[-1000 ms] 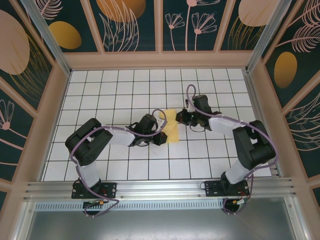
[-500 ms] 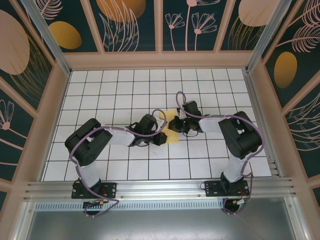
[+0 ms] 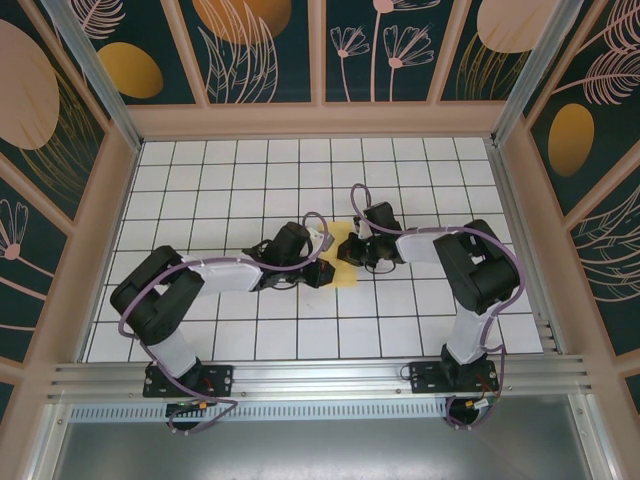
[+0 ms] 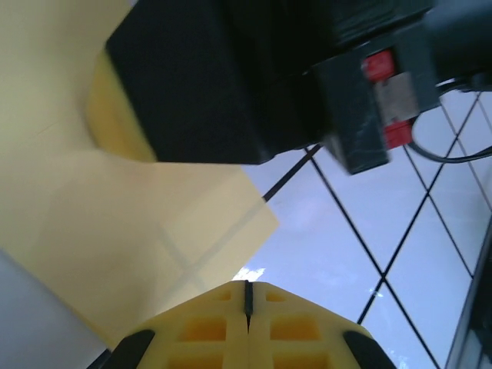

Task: Fold a paper plane with a square sheet of paper (fold left side to right side)
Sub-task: Fold the triangle a second time at the center of the table.

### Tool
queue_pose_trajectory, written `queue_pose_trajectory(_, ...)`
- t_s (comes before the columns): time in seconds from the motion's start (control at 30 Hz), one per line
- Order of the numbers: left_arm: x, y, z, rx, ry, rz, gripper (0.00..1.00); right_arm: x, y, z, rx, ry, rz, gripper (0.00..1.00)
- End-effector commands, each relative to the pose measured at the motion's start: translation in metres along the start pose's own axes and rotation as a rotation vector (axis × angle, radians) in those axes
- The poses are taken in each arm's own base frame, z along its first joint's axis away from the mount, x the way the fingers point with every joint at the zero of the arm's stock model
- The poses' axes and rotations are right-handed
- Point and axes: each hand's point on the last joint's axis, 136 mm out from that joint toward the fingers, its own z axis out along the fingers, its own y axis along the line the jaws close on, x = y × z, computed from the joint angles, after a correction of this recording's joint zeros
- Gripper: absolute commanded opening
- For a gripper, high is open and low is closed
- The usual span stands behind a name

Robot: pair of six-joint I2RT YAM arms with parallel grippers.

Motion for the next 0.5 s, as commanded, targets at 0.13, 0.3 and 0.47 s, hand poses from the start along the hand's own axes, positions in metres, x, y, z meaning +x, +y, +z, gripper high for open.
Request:
queue_pose_trajectory(0.13,0.013,0.002,0.017,0.039,0.067,-0.033,0.07,0.016,-0.034,0.007,0.115,0.055,0.048,0.00)
queue_pose_trajectory(0.3,0.023,0.016,0.022,-0.009,0.089,-0.047,0.07,0.017,-0.036,0.006,0.129,0.058,0.050,0.00)
queue_pose_trajectory(0.47,0.029,0.025,0.023,-0.045,0.096,-0.054,0.07,0.017,-0.037,0.005,0.136,0.059,0.048,0.00)
